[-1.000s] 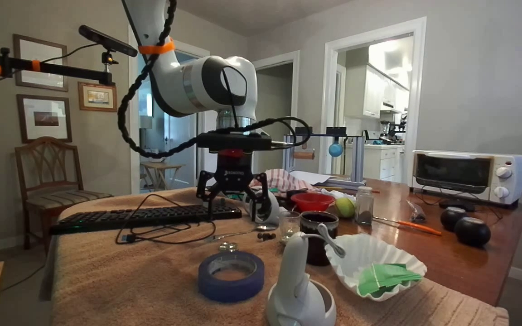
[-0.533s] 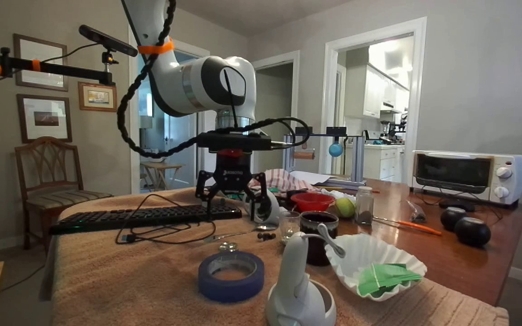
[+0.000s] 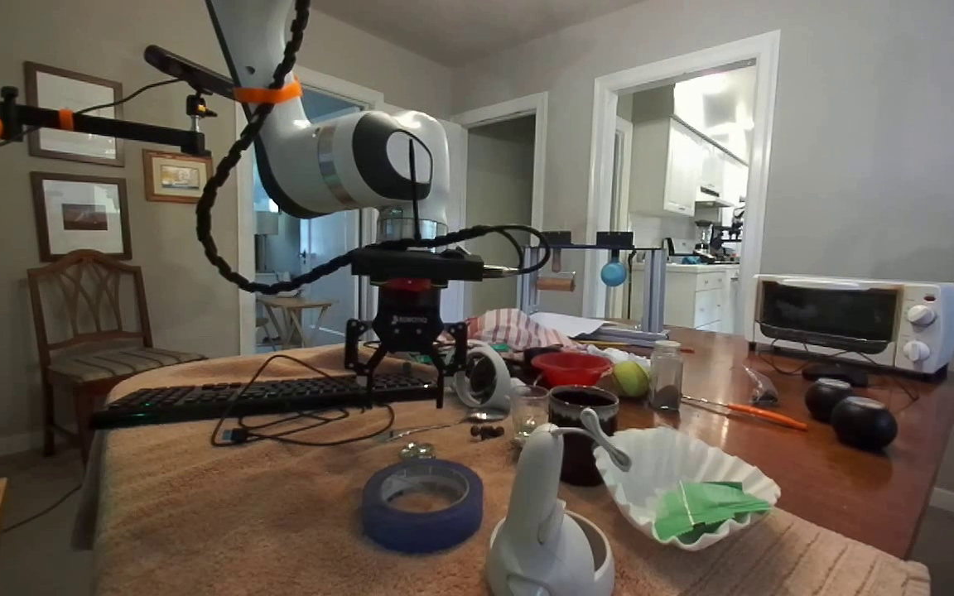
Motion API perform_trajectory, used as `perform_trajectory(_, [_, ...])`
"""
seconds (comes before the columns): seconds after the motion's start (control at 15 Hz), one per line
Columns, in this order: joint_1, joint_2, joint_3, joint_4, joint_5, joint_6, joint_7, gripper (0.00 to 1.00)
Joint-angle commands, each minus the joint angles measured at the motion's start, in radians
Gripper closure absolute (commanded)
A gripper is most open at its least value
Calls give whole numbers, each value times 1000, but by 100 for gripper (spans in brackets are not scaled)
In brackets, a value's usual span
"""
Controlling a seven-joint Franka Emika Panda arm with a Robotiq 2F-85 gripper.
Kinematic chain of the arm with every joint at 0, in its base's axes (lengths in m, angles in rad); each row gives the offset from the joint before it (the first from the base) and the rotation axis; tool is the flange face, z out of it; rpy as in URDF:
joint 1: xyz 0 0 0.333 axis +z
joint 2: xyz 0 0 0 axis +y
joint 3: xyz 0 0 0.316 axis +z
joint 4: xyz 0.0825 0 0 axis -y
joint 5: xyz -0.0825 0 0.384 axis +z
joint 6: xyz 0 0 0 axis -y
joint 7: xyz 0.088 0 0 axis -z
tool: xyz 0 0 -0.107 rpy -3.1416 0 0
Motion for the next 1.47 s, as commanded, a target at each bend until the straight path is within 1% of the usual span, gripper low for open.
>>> perform_trajectory(0.0, [-2, 6, 2, -18, -17, 42, -30, 22])
perform_trajectory(0.07, [-3, 10, 2, -18, -17, 47, -37, 24])
perform_trajectory(0.13, [-3, 14, 1, -17, -16, 48, -40, 31])
perform_trajectory(0.2, [-3, 17, 1, -18, -17, 52, -46, 27])
perform_trajectory(0.33, [-2, 26, -1, -19, -23, 59, -52, 29])
perform_trajectory(0.53, [-6, 43, 1, -16, -19, 82, -72, 37])
perform_trajectory(0.6, [-5, 51, -1, -13, -22, 88, -72, 38])
perform_trajectory(0.67, [-6, 58, 0, -11, -20, 93, -75, 41])
perform_trajectory(0.8, [-8, 70, -1, -7, -21, 101, -80, 41])
perform_trajectory(0.87, [-5, 74, -4, -7, -27, 101, -74, 44])
perform_trajectory(0.93, [-4, 77, -5, -7, -31, 103, -73, 44])
perform_trajectory(1.07, [-5, 87, -6, -4, -34, 108, -74, 50])
perform_trajectory(1.13, [-6, 91, -7, -2, -36, 111, -73, 49])
perform_trajectory(1.4, [-7, 101, -14, 6, -44, 108, -68, 51])
